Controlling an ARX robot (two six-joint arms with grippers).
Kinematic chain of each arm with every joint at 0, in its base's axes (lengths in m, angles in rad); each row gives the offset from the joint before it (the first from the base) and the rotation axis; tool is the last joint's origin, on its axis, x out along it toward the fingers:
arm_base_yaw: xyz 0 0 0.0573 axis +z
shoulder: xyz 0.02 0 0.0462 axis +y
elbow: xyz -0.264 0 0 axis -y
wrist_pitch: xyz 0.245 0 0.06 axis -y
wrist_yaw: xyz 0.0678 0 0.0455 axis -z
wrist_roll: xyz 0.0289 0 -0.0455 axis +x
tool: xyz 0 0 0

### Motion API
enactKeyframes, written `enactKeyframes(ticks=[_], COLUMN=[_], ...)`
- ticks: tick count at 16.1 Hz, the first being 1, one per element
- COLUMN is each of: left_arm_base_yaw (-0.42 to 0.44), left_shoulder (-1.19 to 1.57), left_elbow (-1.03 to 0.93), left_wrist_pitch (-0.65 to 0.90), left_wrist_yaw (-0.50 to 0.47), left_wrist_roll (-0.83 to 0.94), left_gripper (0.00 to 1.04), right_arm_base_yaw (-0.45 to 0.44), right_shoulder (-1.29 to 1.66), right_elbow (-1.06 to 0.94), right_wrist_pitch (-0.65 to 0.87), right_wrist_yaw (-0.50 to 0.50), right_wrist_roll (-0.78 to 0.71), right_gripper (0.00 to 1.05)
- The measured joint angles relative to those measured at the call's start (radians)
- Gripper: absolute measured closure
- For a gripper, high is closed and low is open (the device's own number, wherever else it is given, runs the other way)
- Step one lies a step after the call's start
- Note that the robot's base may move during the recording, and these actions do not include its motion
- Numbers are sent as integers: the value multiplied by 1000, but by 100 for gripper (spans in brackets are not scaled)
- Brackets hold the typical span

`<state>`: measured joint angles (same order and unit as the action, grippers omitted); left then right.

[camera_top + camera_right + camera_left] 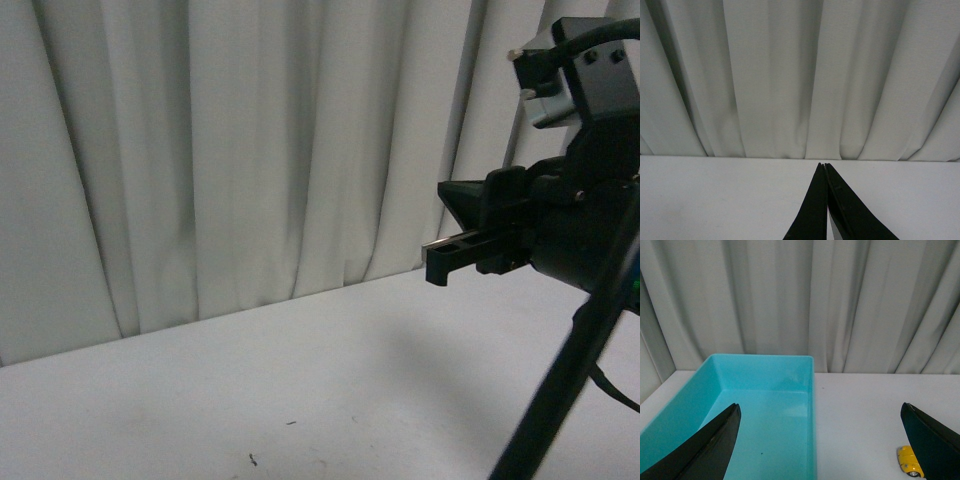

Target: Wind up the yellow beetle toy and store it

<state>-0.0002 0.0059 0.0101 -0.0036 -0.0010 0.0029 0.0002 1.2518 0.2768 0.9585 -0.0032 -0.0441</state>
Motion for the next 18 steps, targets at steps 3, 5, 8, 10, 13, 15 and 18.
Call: enactKeyframes(ticks=[3, 5, 8, 10, 13, 15, 18], left_arm_base_yaw=[0, 0, 0, 0, 0, 0, 0], left_shoulder=[0, 0, 0, 0, 0, 0, 0], left_elbow=[0, 0, 0, 0, 0, 0, 0], left_wrist_pitch=[0, 0, 0, 0, 0, 0, 0], left_wrist_yaw=[1, 0, 0, 0, 0, 0, 0], left_wrist_roll=[0, 0, 0, 0, 0, 0, 0], left_gripper=[7, 7, 7, 7, 7, 7, 7], right_arm_base_yaw=[0, 0, 0, 0, 0, 0, 0], right_shoulder=[-124, -201, -482, -771, -821, -842, -871], right_elbow=[-87, -134, -250, -266, -266, -266, -266], right_wrist_pitch=[-31, -69, -214, -483, -531, -549, -579], right_wrist_yaw=[0, 2, 3, 3, 3, 3, 3], right_wrist_roll=[22, 26, 27, 27, 27, 27, 27], right_gripper=[103, 103, 103, 103, 103, 103, 103])
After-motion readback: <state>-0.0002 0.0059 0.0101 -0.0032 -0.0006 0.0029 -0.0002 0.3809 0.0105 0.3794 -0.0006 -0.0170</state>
